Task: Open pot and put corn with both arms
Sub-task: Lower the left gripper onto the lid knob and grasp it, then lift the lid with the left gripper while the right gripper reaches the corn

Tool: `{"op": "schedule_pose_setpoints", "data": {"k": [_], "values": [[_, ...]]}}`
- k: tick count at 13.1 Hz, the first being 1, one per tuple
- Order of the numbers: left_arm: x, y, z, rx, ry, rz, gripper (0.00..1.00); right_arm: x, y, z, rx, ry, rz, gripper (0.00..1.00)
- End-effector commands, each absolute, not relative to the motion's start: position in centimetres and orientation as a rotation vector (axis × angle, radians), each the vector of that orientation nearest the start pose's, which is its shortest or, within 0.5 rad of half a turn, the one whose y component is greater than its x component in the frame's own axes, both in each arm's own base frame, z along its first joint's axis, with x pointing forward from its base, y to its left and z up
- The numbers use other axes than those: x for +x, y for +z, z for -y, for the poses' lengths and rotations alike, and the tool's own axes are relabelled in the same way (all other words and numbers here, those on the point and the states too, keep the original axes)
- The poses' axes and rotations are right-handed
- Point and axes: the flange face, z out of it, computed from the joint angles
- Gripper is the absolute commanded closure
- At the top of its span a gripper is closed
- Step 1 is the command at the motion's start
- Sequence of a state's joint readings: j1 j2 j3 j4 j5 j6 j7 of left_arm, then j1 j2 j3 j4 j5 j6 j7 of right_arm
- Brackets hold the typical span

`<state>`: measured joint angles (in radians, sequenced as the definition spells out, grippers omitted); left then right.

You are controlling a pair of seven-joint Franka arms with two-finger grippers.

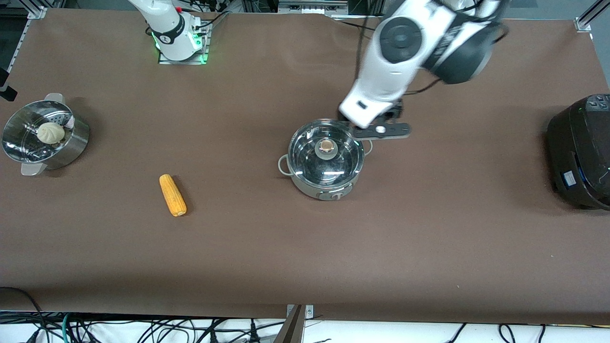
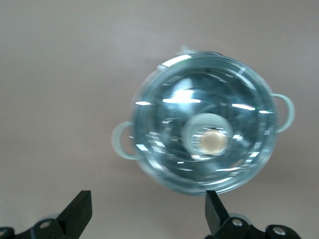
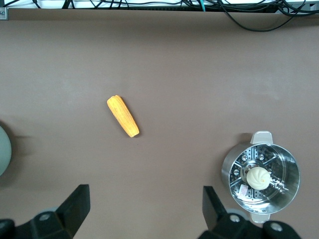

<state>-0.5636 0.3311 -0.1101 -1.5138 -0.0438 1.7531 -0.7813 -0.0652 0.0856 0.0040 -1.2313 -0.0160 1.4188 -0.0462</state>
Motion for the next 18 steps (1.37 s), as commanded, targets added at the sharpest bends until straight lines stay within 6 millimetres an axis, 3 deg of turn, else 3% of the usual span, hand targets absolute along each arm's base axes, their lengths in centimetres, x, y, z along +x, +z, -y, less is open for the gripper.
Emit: {"op": "schedule_pose_setpoints", "data": {"k": [1, 5, 8, 10, 12, 14, 16, 17, 18], "values": [[51.9, 43.8, 44.5, -3.168, 0.116, 0.287, 0.00, 55.4, 72.2, 3.6, -3.171, -0.163, -0.017, 0.00], [54.4, 38.2, 45.0, -3.164, -0.019, 0.158, 0.00, 55.4, 72.1, 3.6, -3.171, -0.160, -0.017, 0.00], [54.3, 36.0, 45.1, -3.143, 0.017, 0.135, 0.00, 55.5, 72.0, 3.7, -3.173, -0.158, -0.020, 0.00], [53.9, 35.6, 45.4, -3.147, 0.051, 0.138, 0.00, 55.6, 71.7, 3.7, -3.173, -0.148, -0.019, 0.00], [53.6, 35.2, 45.5, -3.137, 0.066, 0.128, 0.03, 56.8, 69.6, 3.8, -3.172, -0.100, -0.020, 0.00], [53.3, 34.7, 45.6, -3.130, 0.076, 0.094, 0.16, 61.0, 63.7, 3.6, -3.168, -0.020, -0.007, 0.00], [53.1, 34.7, 45.6, -3.129, 0.090, -0.002, 0.55, 66.6, 55.2, 1.7, -3.163, -0.013, 0.033, 0.00], [52.7, 34.7, 45.5, -3.110, 0.125, -0.004, 0.61, 69.0, 50.9, 0.9, -3.156, -0.035, 0.068, 0.00], [52.3, 34.6, 45.3, -3.083, 0.170, -0.012, 0.62, 70.6, 46.6, -0.1, -3.150, -0.026, 0.092, 0.00]]}}
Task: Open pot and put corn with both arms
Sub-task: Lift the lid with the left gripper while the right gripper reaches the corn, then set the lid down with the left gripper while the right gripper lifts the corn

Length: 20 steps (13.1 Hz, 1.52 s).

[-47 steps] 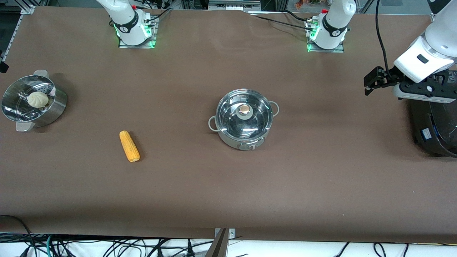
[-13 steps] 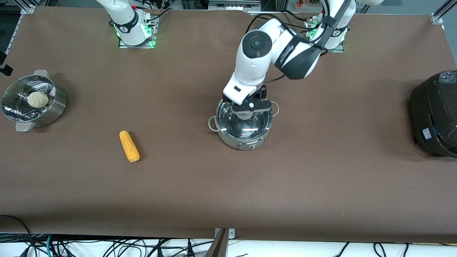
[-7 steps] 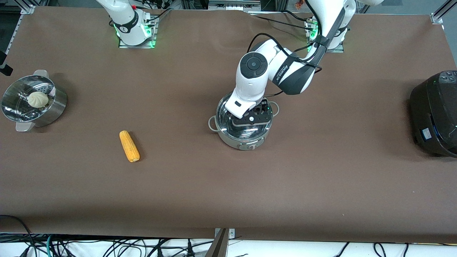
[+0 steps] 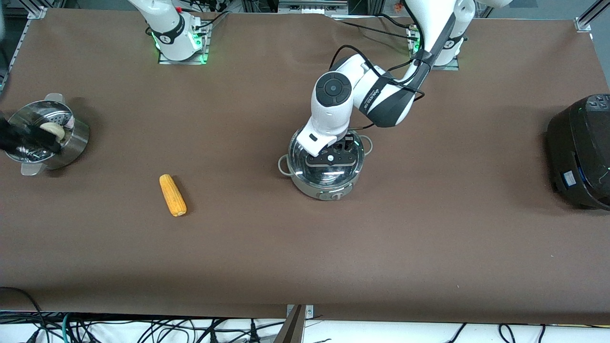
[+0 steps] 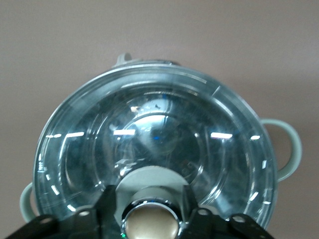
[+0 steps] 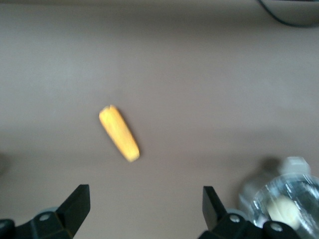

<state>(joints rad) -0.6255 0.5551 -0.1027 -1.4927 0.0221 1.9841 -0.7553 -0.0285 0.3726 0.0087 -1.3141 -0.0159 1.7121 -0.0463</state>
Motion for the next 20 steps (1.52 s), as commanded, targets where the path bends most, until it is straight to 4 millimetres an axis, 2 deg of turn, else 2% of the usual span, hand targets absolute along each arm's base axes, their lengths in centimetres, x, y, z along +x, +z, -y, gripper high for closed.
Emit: {"op": "schedule_pose_setpoints", "data": {"k": [1, 3, 4, 5, 6, 9, 10, 11, 13, 15, 16, 17, 18, 19, 20], "values": [[51.6, 34.7, 45.8, -3.080, 0.192, -0.032, 0.63, 71.6, 42.7, -2.2, -3.139, -0.036, 0.140, 0.00], [51.5, 34.5, 46.2, -3.083, 0.200, -0.039, 0.73, 71.2, 36.8, -7.2, -3.111, -0.065, 0.229, 0.00], [51.8, 34.9, 46.0, -3.089, 0.188, -0.037, 0.79, 70.4, 34.1, -8.7, -3.107, -0.067, 0.258, 0.00], [52.2, 35.8, 45.7, -3.098, 0.171, -0.026, 0.80, 69.4, 31.2, -9.0, -3.106, -0.057, 0.267, 0.00], [52.8, 37.4, 45.4, -3.114, 0.142, -0.011, 0.80, 68.5, 29.3, -9.1, -3.105, -0.053, 0.280, 0.00], [56.1, 43.3, 42.0, -3.120, 0.137, 0.089, 0.80, 66.1, 25.2, -9.2, -3.102, -0.006, 0.362, 0.00], [57.3, 44.9, 39.7, -3.100, 0.175, 0.089, 0.80, 65.2, 24.0, -9.5, -3.092, 0.003, 0.435, 0.00], [58.4, 46.4, 36.5, -3.080, 0.228, 0.016, 0.79, 64.1, 22.7, -9.4, -3.086, 0.022, 0.470, 0.00], [59.5, 48.6, 28.3, -3.033, 0.373, -0.039, 0.76, 61.8, 20.4, -9.1, -3.085, -0.009, 0.477, 0.00], [61.4, 47.5, 20.2, -3.003, 0.489, -0.031, 0.77, 60.2, 18.2, -8.7, -3.076, -0.084, 0.531, 0.00], [62.5, 46.9, 15.8, -3.000, 0.504, -0.041, 0.79, 60.2, 17.6, -8.3, -3.072, -0.087, 0.552, 0.05], [63.8, 46.2, 11.6, -3.017, 0.502, -0.068, 0.79, 60.2, 17.4, -7.7, -3.070, -0.080, 0.576, 0.71], [64.3, 44.5, 9.0, -3.038, 0.484, -0.126, 0.79, 60.4, 17.6, -7.3, -3.071, -0.073, 0.572, 1.00], [64.2, 42.4, 5.7, -3.060, 0.463, -0.156, 0.78, 60.5, 18.1, -7.2, -3.071, -0.030, 0.572, 1.00], [63.6, 40.5, 3.7, -3.078, 0.418, -0.204, 0.78, 61.3, 19.9, -7.3, -3.071, 0.018, 0.575, 1.00]]}}
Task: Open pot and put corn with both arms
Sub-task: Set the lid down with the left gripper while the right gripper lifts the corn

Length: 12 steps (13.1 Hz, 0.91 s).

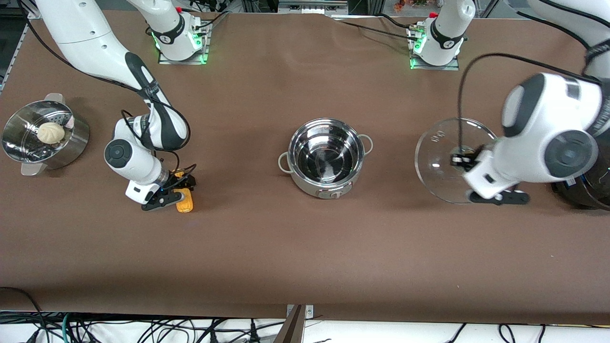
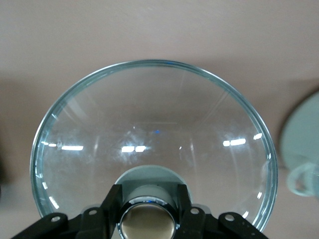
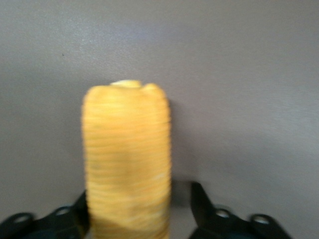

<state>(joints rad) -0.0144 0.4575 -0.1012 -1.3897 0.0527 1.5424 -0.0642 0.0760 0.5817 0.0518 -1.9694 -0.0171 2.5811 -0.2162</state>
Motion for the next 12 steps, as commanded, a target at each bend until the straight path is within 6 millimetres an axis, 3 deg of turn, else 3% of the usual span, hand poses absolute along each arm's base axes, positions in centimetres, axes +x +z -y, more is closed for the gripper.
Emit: {"op": "schedule_pose_setpoints", "data": {"k": [1, 3, 5, 6, 7, 8, 9, 11, 12], "values": [[62.8, 38.2, 3.4, -3.086, 0.379, -0.234, 0.78, 62.3, 22.5, -7.4, -3.071, 0.078, 0.565, 1.00], [61.4, 33.4, 3.2, -3.095, 0.294, -0.245, 0.78, 63.8, 29.4, -8.1, -3.064, 0.168, 0.551, 1.00], [60.5, 30.6, 3.5, -3.094, 0.245, -0.254, 0.76, 64.8, 36.6, -10.7, -3.050, 0.222, 0.524, 1.00], [59.9, 28.7, 3.5, -3.099, 0.212, -0.255, 0.76, 64.9, 40.5, -13.5, -3.052, 0.238, 0.442, 1.00], [59.3, 27.3, 3.5, -3.103, 0.195, -0.259, 0.69, 64.5, 44.3, -17.2, -3.055, 0.229, 0.336, 1.00], [59.2, 26.9, 3.5, -3.104, 0.204, -0.253, 0.50, 63.9, 47.0, -21.1, -3.054, 0.213, 0.221, 1.00], [59.3, 27.5, 3.8, -3.103, 0.199, -0.249, 0.01, 63.2, 48.5, -25.0, -3.051, 0.177, 0.117, 1.00], [60.4, 32.3, 4.0, -3.094, 0.208, -0.242, 0.00, 62.2, 49.5, -32.0, -3.029, 0.119, 0.001, 1.00], [61.0, 36.3, 4.5, -3.097, 0.200, -0.233, 0.00, 61.7, 49.2, -35.5, -3.012, 0.102, -0.044, 1.00]]}}
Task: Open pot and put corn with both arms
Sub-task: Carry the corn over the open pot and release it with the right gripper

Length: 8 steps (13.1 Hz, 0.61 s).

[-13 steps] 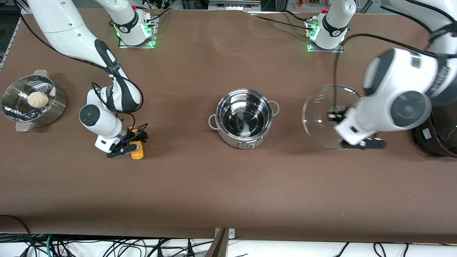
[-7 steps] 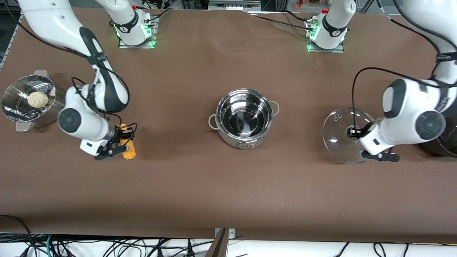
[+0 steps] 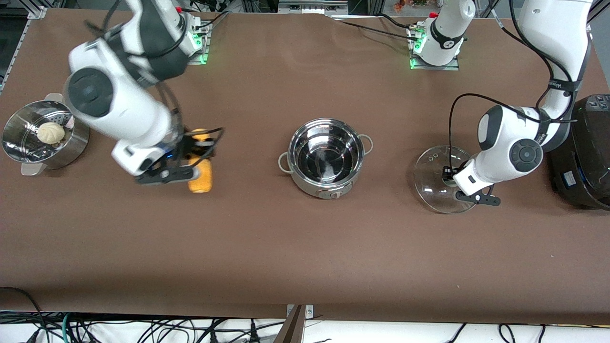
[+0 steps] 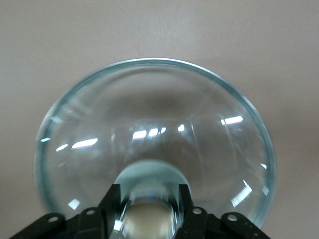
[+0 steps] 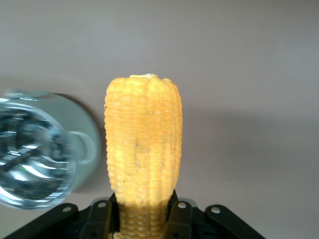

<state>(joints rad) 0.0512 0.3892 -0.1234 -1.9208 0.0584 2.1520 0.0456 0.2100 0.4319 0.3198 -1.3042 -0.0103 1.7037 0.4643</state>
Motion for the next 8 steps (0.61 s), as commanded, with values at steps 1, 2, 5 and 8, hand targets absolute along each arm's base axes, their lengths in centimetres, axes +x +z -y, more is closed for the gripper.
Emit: {"op": "schedule_pose_setpoints", "data": {"k": [1, 2, 5, 8], "values": [[61.7, 39.9, 4.8, -3.095, 0.183, -0.231, 0.00, 61.0, 48.3, -39.1, -2.991, 0.083, -0.099, 1.00], [61.6, 43.2, 4.6, -3.095, 0.181, -0.232, 0.00, 60.5, 46.7, -42.0, -2.978, 0.057, -0.149, 1.00], [60.8, 50.8, 6.1, -3.105, 0.098, -0.254, 0.00, 58.4, 41.2, -48.8, -2.939, 0.017, -0.174, 1.00], [59.4, 57.5, 6.7, -3.104, -0.014, -0.254, 0.00, 56.2, 37.4, -52.5, -2.961, 0.017, -0.153, 1.00]]}}
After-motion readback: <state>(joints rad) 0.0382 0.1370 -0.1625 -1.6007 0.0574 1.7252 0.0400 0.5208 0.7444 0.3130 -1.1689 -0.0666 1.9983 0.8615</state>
